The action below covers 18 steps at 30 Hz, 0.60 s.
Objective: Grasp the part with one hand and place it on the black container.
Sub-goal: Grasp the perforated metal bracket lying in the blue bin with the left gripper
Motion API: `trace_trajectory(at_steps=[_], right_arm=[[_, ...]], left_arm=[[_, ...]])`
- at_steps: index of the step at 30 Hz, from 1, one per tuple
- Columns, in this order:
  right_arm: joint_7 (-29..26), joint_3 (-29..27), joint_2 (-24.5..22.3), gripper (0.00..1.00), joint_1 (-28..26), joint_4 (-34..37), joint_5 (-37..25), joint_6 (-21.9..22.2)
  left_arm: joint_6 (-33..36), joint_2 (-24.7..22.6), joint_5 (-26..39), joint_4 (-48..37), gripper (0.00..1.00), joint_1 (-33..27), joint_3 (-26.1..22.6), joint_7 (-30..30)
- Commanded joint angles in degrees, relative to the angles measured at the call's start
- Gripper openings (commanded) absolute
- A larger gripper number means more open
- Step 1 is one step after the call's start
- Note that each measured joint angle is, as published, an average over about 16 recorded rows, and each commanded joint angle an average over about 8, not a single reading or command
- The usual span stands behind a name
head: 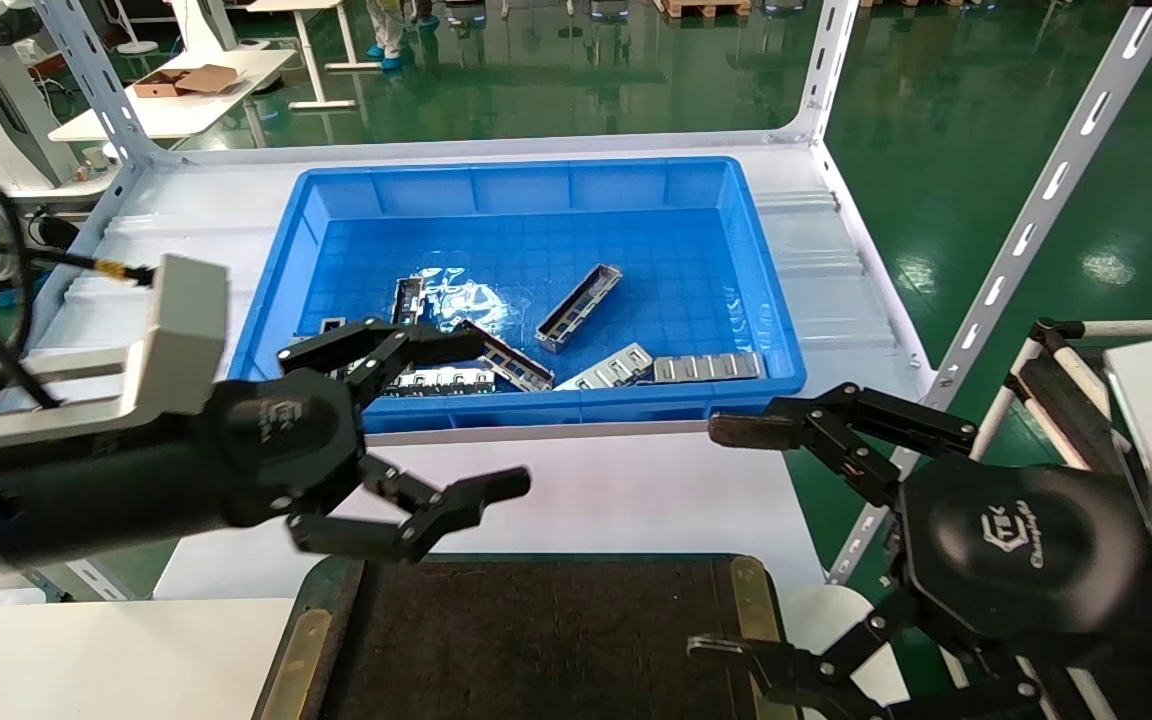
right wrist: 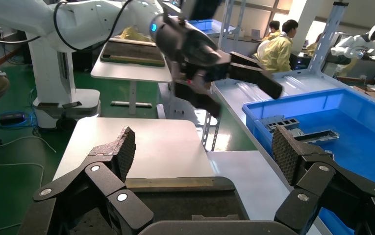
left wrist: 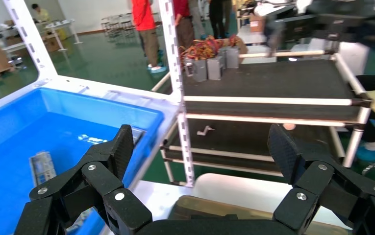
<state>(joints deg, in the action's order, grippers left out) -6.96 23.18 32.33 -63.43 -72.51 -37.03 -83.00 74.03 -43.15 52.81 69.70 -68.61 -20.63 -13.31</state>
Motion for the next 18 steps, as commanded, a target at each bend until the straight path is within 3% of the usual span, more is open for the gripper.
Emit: trace_trajectory(at_steps=[1,18], right_arm=[[0.0,0.0,0.0,1.00,0.0,0.0,0.0,0.0],[0.0,0.0,0.0,1.00,0.0,0.0,0.0,0.0]], left_arm=[[-1.4,-1.3,1.5,-0.4,1.00,-1.1,-0.8,-0.6],[-12.2,-16.5,13.1,-20.5,1.00,-12.5,-6.2,2.8]])
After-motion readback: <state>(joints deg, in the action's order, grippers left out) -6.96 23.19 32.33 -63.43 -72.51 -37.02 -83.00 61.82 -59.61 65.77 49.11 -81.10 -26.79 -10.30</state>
